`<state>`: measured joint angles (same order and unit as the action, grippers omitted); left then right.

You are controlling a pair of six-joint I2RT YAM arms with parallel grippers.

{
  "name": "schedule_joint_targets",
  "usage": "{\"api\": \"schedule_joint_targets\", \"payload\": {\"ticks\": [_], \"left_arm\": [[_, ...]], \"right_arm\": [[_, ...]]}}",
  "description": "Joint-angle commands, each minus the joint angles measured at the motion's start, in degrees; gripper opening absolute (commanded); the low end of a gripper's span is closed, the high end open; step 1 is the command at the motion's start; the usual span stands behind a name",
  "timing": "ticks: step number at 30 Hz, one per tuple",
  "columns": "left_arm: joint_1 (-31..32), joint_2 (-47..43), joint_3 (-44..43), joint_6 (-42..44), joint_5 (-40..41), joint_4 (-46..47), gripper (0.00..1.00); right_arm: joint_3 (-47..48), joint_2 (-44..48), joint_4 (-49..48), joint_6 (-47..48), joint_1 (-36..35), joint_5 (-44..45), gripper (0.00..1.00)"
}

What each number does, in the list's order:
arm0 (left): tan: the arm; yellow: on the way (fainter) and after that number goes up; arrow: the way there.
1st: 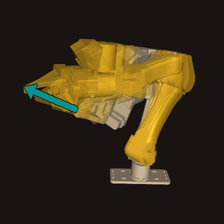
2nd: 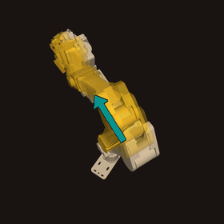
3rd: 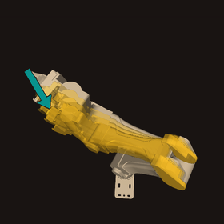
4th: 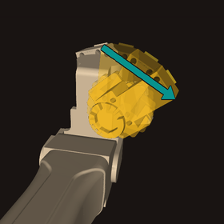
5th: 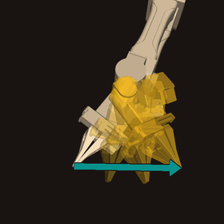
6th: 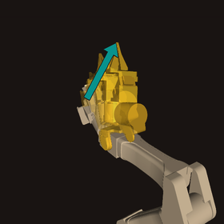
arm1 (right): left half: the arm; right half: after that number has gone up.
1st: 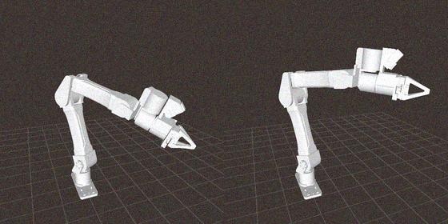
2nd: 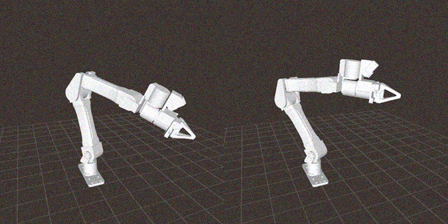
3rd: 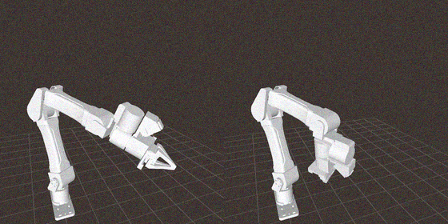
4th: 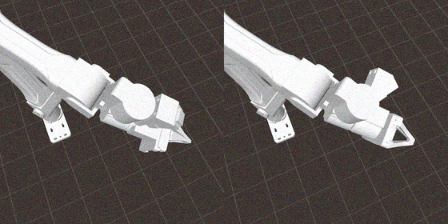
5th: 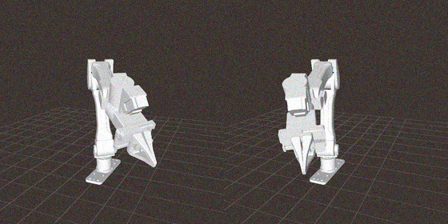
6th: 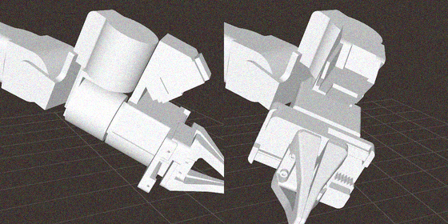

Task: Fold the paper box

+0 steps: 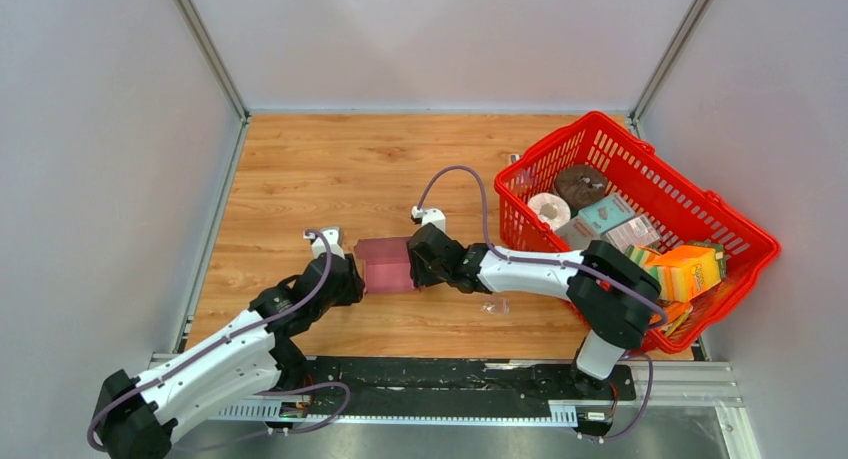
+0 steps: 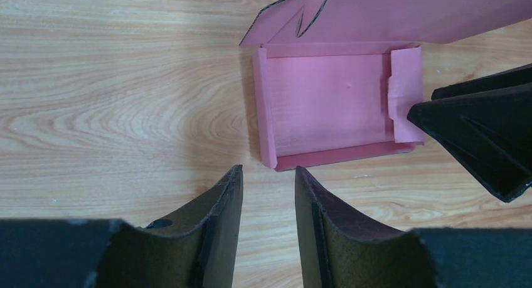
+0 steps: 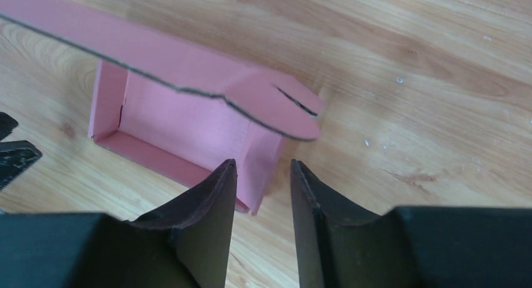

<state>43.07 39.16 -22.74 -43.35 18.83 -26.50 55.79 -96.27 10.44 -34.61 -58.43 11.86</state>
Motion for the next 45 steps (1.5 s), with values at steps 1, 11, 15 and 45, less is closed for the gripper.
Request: {"api": "schedule_joint_targets", "payload": {"ticks": [1,11,15,45], "left_arm": [[-0.2,3.1,-0.8,0.4,1.8,5.1,0.44],[-0.2,5.4,0.2,0.4,2.2,6.8,0.44],[-0.2,6.8,-0.1,0.4,2.5,6.8,0.44],[-0.4,-2.5,1.8,-1.3,8.6,0.4,0.44]], "right_arm": [[3.4,-2.0,-4.0,1.1,-0.3,2.7,0.37],[5.6,-5.8,-1.1,2.1,-0.4,4.0,0.20],[5.7,-6.4,-0.9,3.2,-1.1,4.5,0.22],[15.5,-22.8,13.0,3.8,-8.7,24.6,0.00]]}}
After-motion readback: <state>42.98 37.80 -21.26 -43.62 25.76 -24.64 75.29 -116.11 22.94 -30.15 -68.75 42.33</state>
